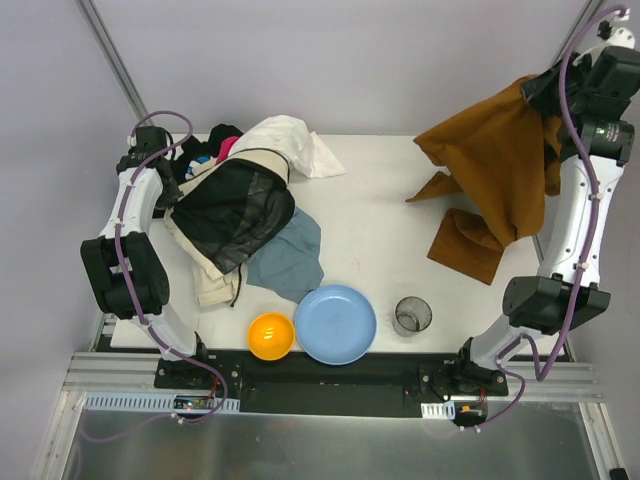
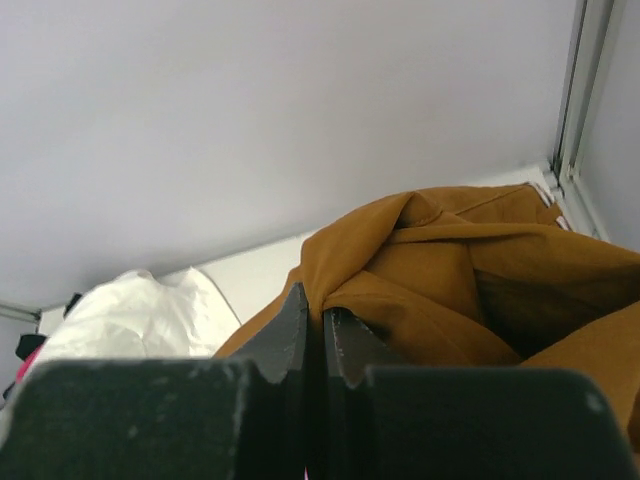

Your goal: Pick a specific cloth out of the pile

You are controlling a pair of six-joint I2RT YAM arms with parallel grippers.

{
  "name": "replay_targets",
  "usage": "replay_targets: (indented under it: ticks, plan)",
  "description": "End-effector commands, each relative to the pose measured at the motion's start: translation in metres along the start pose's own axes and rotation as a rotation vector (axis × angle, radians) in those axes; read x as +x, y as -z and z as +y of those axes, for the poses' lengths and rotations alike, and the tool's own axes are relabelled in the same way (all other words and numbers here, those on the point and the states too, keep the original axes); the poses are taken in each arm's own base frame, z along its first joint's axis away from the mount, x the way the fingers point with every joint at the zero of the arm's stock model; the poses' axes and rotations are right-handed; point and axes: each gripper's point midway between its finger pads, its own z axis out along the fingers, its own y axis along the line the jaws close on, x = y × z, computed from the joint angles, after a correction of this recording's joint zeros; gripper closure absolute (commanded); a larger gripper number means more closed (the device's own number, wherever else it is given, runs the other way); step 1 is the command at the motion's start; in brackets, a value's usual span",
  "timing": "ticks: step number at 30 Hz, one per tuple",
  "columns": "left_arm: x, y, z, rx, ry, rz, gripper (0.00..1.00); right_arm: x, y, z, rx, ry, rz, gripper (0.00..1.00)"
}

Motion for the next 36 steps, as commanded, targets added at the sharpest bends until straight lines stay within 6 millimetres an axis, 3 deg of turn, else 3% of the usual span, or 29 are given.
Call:
replay_targets:
  ticks: [1, 4, 5, 6, 7, 13, 17, 21, 24, 28, 31, 34, 36]
  plan:
    - [-0.004, 0.014, -0.01, 0.086, 0.037, -0.001, 1.0, -0.006, -0.003, 0.005, -0.041, 0.016, -0.09, 1.0]
    - [-0.011, 0.024, -0.015, 0.118, 0.041, -0.029, 1.0, 0.037, -0.022, -0.019, 0.009, -0.011, 0.007, 1.0]
    - [-0.014, 0.029, -0.016, 0.131, 0.045, -0.038, 0.99, 0.06, -0.03, -0.03, 0.031, -0.029, 0.053, 1.0]
    - [-0.015, 0.033, -0.018, 0.149, 0.05, -0.046, 0.98, 0.068, -0.034, -0.035, 0.041, -0.041, 0.066, 1.0]
    - [-0.018, 0.038, -0.021, 0.17, 0.051, -0.058, 0.96, 0.092, -0.04, -0.047, 0.069, -0.058, 0.115, 1.0]
    - [-0.032, 0.075, -0.034, 0.296, 0.074, -0.135, 0.86, 0.191, -0.06, -0.092, 0.18, -0.143, 0.332, 1.0]
    - [-0.039, 0.1, -0.039, 0.369, 0.084, -0.19, 0.66, 0.249, -0.065, -0.112, 0.241, -0.187, 0.479, 1.0]
    - [-0.045, 0.13, -0.05, 0.487, 0.08, -0.243, 0.27, 0.306, -0.064, -0.128, 0.307, -0.21, 0.633, 0.99]
    - [-0.046, 0.154, -0.06, 0.583, 0.071, -0.289, 0.1, 0.34, -0.06, -0.136, 0.355, -0.197, 0.723, 0.99]
    - [-0.048, 0.191, -0.075, 0.733, 0.045, -0.366, 0.01, 0.375, -0.055, -0.147, 0.433, -0.136, 0.827, 0.97]
    - [-0.047, 0.216, -0.084, 0.84, 0.031, -0.399, 0.01, 0.385, -0.053, -0.15, 0.453, -0.121, 0.869, 0.86]
    - [-0.045, 0.235, -0.09, 0.921, 0.018, -0.423, 0.01, 0.371, -0.054, -0.141, 0.425, -0.108, 0.838, 0.74]
    - [-0.043, 0.24, -0.094, 0.957, 0.016, -0.423, 0.01, 0.355, -0.054, -0.13, 0.389, -0.096, 0.802, 0.58]
